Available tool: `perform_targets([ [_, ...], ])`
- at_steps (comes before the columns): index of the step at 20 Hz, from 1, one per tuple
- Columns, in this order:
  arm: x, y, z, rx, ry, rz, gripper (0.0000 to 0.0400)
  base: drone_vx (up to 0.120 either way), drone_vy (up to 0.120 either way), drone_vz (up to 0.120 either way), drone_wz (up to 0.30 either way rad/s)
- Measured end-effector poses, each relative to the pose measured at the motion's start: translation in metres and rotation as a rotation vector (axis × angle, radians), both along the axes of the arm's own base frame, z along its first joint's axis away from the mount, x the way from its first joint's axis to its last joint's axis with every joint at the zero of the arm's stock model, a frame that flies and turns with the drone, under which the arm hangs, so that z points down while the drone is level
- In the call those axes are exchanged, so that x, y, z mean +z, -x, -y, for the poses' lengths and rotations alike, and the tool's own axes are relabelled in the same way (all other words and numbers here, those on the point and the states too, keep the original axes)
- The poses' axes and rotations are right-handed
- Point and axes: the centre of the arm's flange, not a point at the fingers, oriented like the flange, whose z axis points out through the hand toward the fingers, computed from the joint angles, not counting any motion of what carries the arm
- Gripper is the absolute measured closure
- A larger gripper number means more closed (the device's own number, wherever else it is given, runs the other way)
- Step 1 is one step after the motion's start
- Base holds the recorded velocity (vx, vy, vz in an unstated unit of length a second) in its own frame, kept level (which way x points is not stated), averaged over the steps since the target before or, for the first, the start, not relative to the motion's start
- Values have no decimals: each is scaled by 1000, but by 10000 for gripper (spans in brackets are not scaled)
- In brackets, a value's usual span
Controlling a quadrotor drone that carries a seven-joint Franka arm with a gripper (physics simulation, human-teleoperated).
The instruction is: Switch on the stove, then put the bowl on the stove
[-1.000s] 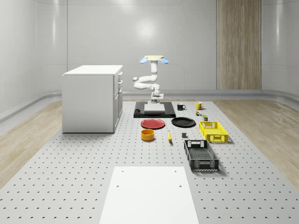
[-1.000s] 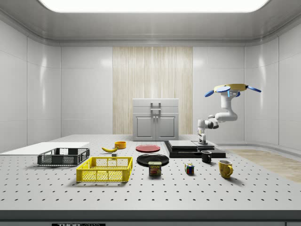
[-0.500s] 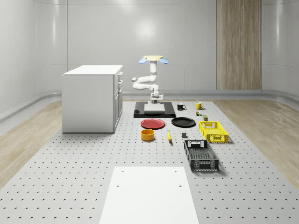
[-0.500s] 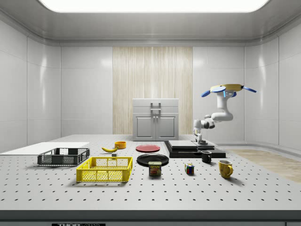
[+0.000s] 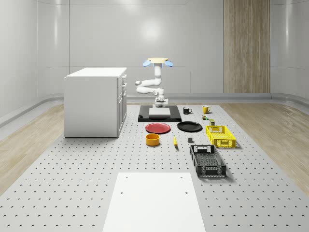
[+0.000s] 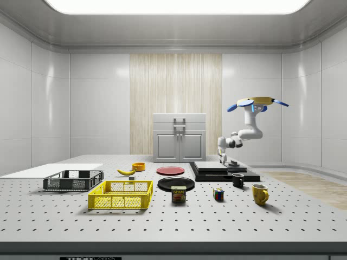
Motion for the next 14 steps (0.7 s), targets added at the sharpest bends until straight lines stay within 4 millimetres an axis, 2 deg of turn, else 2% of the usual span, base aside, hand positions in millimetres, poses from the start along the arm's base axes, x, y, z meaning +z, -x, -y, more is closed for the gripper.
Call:
perform_targets([
  [2,0,0,0,0,0,0,0,120,-100,0,0],
  [14,0,0,0,-1,0,0,0,120,0,0,0],
])
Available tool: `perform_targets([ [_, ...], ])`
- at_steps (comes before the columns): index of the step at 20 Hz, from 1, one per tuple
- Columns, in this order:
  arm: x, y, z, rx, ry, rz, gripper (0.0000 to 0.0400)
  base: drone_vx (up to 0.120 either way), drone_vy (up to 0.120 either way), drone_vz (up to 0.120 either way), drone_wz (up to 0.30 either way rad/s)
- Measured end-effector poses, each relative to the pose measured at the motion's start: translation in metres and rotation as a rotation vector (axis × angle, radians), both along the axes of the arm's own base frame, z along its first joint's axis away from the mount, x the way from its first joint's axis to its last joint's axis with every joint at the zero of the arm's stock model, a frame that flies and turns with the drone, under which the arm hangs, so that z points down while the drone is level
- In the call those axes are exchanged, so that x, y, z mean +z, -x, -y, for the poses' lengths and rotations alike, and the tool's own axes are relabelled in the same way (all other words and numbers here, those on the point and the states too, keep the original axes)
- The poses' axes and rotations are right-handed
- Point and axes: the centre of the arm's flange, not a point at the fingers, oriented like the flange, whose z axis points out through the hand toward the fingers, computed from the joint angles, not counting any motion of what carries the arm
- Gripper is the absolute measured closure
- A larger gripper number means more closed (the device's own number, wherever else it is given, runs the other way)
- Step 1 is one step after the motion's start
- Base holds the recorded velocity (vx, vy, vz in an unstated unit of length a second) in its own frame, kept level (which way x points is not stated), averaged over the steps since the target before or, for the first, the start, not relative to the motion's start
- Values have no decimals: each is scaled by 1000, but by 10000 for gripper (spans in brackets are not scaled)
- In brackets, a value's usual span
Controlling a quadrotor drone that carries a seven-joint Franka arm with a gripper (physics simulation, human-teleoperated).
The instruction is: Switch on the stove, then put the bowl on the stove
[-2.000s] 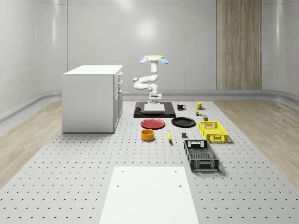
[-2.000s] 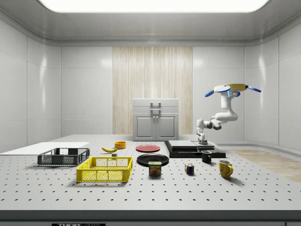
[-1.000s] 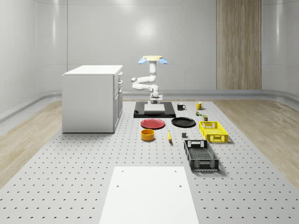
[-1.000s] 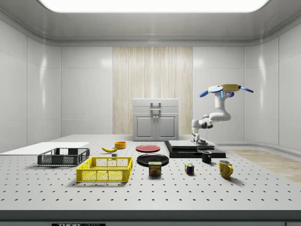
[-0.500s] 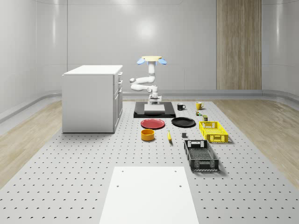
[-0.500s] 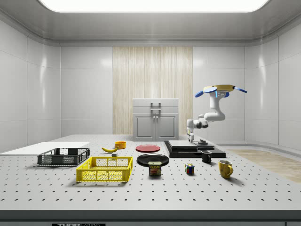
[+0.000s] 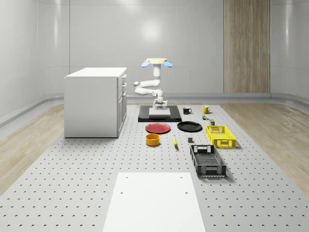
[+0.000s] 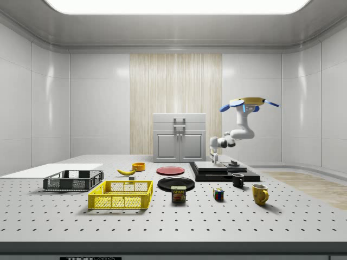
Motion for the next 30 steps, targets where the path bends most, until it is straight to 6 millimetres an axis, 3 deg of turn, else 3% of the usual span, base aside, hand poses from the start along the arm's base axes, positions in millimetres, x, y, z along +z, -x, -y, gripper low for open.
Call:
perform_targets([
  [30,0,0,0,0,0,0,0,120,-8,0,0],
])
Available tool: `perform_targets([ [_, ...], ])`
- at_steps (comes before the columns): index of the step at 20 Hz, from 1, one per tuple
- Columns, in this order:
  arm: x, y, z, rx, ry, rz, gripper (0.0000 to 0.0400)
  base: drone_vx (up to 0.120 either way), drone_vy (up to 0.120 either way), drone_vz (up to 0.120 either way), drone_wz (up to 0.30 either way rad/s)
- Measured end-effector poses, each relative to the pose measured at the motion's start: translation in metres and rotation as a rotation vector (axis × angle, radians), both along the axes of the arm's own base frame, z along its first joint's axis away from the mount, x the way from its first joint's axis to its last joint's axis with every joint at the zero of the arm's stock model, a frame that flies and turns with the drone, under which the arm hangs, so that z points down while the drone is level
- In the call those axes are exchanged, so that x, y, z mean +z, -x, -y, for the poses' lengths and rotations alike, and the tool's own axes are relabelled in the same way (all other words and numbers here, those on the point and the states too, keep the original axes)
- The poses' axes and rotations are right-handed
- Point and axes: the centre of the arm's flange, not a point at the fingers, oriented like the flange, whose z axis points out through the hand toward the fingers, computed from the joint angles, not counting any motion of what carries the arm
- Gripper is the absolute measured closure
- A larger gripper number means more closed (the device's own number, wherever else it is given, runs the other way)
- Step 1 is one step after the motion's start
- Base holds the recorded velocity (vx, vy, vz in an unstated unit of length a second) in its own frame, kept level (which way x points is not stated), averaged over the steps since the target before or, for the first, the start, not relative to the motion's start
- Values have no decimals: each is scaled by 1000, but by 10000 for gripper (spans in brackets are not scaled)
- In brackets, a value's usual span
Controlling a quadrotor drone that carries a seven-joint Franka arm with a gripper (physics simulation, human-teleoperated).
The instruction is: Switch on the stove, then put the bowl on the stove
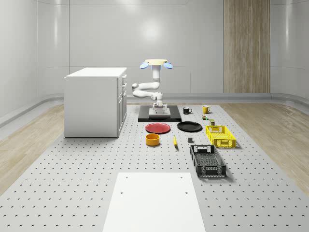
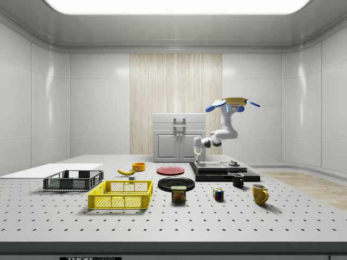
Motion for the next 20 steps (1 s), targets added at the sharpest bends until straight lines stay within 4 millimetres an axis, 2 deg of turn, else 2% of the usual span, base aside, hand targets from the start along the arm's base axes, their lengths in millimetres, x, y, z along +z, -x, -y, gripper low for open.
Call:
perform_targets([
  [20,0,0,0,0,0,0,0,120,0,0,0],
])
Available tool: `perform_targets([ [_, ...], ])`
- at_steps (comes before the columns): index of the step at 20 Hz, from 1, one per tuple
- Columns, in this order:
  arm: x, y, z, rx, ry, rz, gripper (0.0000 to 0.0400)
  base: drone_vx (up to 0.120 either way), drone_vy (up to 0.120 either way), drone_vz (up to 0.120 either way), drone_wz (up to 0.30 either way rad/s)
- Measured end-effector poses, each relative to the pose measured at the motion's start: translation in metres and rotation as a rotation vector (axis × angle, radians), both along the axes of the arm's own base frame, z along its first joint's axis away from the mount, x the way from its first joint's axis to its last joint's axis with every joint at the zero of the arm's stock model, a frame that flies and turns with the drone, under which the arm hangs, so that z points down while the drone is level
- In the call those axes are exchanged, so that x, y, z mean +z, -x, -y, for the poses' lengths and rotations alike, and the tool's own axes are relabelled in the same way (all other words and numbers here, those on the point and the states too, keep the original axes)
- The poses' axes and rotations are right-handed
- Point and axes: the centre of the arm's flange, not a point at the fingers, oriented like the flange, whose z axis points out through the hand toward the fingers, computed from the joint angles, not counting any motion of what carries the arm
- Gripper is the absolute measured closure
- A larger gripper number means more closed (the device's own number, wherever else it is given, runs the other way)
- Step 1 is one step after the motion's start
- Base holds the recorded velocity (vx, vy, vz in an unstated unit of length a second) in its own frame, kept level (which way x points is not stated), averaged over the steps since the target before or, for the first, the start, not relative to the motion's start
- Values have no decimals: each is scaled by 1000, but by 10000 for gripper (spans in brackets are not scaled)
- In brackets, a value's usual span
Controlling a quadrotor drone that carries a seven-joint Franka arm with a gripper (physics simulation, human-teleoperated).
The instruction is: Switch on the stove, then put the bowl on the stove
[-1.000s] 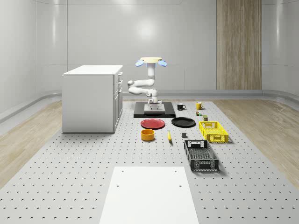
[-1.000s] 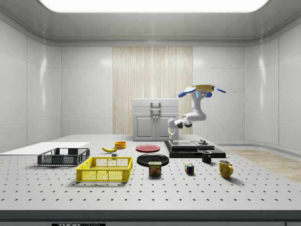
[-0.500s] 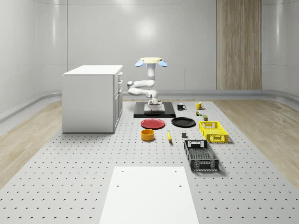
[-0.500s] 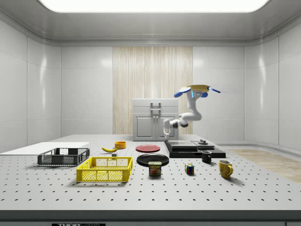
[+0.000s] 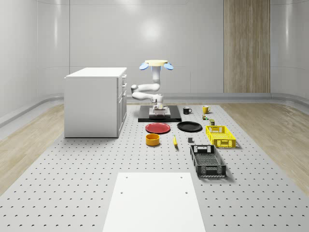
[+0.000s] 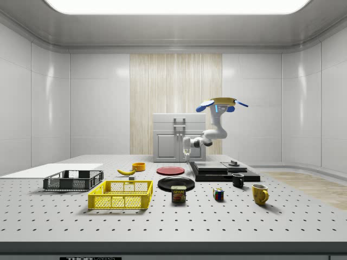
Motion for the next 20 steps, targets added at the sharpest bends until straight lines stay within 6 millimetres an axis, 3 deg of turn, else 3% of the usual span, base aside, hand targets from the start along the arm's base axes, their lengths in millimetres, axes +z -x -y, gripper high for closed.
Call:
perform_targets([
  [3,0,0,0,0,0,0,0,120,0,13,0],
  [7,0,0,0,0,0,0,0,120,0,120,0],
  [20,0,0,0,0,0,0,0,120,-12,0,0],
])
